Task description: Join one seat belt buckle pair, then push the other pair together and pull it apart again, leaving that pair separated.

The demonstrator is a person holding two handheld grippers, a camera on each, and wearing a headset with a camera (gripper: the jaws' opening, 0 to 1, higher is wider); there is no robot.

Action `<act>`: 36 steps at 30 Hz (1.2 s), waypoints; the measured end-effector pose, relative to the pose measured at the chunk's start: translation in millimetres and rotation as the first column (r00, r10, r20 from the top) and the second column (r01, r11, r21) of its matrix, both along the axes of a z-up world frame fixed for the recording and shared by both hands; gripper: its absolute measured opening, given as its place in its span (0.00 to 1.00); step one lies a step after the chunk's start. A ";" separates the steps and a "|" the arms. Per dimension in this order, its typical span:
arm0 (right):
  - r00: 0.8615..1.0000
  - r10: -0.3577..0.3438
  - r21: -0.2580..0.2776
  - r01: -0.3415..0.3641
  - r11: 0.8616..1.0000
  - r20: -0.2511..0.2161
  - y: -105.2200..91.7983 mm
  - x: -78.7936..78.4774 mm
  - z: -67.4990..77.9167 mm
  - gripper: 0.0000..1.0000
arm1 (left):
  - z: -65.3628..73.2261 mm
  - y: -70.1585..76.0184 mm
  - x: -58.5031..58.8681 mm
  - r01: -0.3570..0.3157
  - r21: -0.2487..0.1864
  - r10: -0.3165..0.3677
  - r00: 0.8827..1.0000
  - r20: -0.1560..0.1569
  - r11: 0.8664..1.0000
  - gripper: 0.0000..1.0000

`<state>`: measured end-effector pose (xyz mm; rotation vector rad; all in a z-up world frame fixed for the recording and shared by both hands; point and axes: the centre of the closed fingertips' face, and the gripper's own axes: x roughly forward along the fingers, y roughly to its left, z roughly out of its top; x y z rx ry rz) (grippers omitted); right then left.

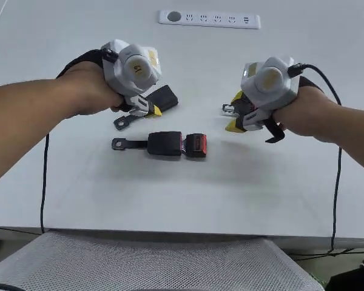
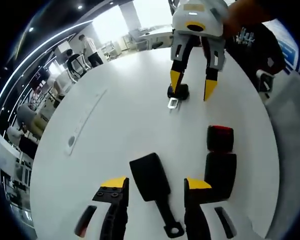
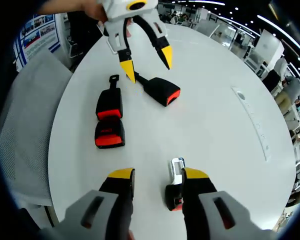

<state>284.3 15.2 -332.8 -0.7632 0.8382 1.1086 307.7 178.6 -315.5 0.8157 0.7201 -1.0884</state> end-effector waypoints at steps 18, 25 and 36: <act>0.998 -0.053 -0.055 0.051 0.997 -0.040 -44.5 23.5 -26.7 0.38 | -35.8 -1.5 17.4 0.027 0.047 -0.023 0.997 -0.074 0.999 0.43; 0.998 -0.005 -0.075 0.001 0.997 -0.057 -42.8 21.2 -33.4 0.36 | -43.4 -1.9 15.0 0.057 0.064 -0.051 0.994 -0.098 0.996 0.35; 0.994 0.093 -0.113 -0.100 0.989 -0.060 -42.8 21.6 -36.8 0.36 | -50.4 0.0 9.4 0.120 0.096 -0.109 0.988 -0.113 0.988 0.33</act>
